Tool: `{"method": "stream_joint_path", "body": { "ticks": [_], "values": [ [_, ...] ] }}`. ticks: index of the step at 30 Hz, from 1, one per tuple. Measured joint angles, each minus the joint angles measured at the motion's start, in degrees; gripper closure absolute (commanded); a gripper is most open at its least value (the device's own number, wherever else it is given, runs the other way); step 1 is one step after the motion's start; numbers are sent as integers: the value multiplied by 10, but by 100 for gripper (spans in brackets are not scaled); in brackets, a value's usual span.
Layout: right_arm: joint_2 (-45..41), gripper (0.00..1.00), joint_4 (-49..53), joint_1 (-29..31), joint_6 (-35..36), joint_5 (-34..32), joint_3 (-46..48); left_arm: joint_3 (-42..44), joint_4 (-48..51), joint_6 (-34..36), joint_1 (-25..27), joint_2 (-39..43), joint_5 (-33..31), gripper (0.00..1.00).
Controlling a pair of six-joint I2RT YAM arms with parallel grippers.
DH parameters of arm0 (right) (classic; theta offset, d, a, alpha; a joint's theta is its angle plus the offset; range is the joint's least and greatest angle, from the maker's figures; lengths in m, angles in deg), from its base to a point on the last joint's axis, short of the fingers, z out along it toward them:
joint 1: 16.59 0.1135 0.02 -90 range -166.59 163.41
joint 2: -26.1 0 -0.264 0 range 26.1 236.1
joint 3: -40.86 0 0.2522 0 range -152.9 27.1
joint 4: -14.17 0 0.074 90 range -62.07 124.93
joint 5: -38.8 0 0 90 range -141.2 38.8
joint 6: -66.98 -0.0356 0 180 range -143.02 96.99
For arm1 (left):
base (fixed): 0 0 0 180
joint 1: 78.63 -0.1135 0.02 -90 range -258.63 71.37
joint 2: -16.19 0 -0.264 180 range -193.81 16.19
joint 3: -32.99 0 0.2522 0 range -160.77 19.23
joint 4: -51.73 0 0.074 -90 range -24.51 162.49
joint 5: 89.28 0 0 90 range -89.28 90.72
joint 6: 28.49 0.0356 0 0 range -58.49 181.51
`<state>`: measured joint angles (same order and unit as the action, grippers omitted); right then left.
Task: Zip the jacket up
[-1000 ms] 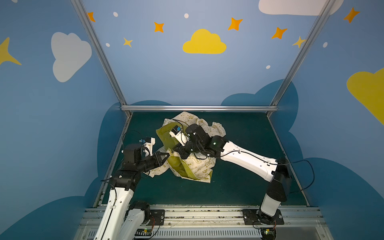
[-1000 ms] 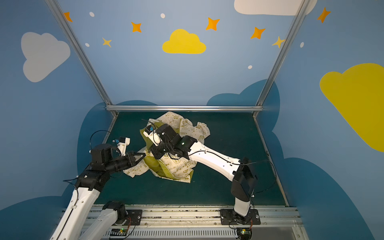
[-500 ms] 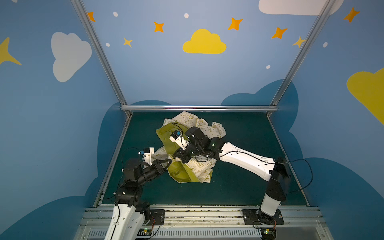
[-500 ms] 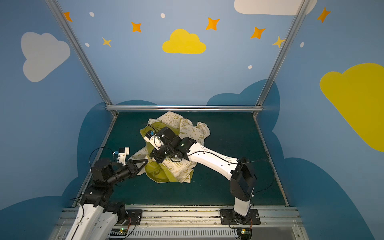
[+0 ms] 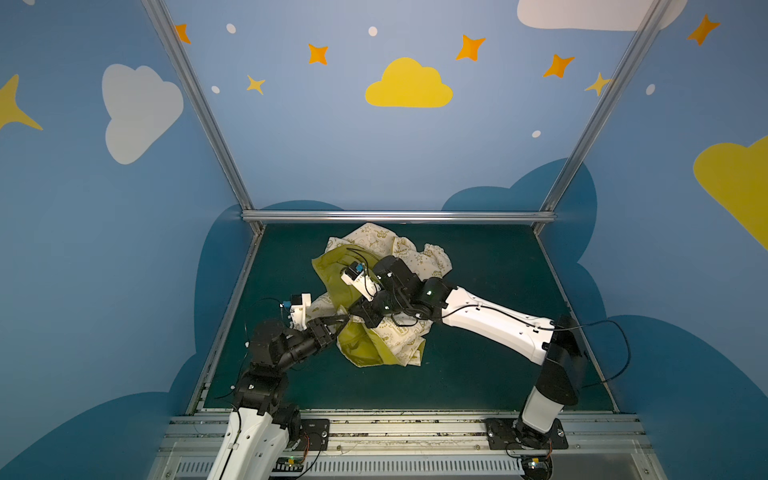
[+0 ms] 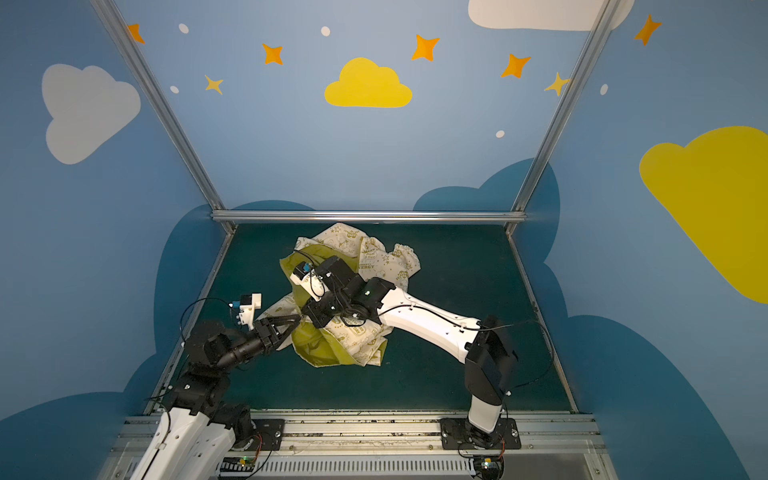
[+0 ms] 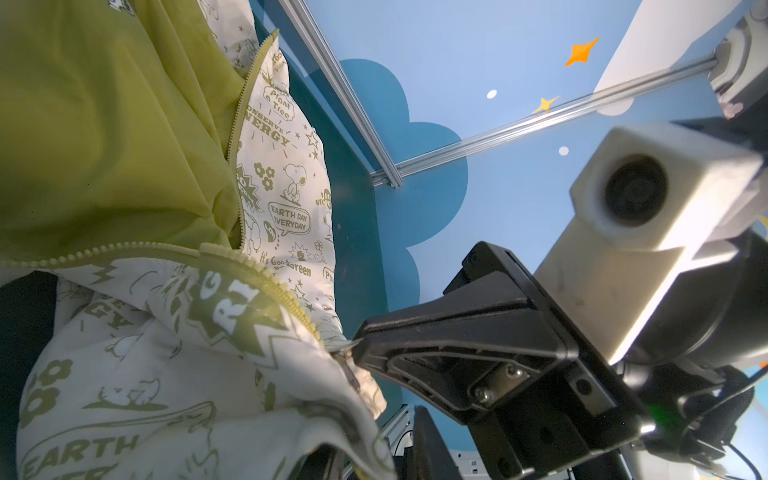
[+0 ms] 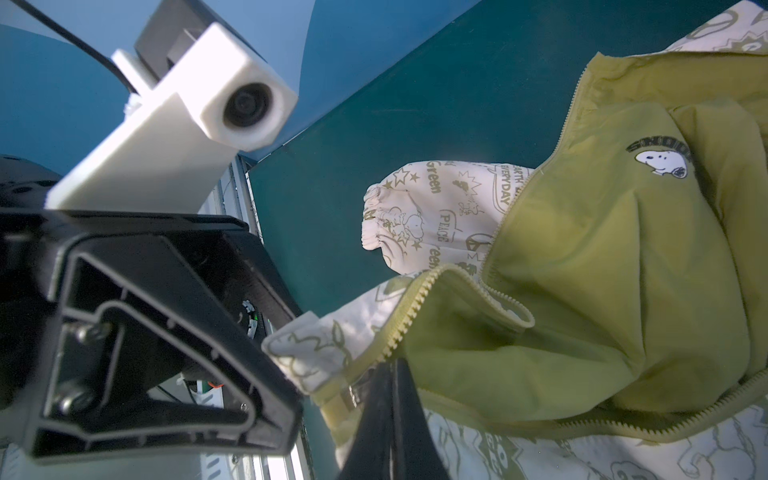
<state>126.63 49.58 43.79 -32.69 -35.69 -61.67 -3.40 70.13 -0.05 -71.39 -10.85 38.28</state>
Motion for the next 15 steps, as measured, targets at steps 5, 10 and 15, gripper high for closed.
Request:
{"method": "stream_joint_path", "body": {
  "ticks": [5,10,15],
  "values": [
    [-2,100,-9,1,0,3,0,1,-8,-4,6,-4,-6,72],
    [-12,100,-21,3,1,2,17,8,-12,-6,12,-6,-20,73],
    [-23,100,-26,4,1,2,24,8,-10,-3,12,-6,-34,72]
  ]
}}
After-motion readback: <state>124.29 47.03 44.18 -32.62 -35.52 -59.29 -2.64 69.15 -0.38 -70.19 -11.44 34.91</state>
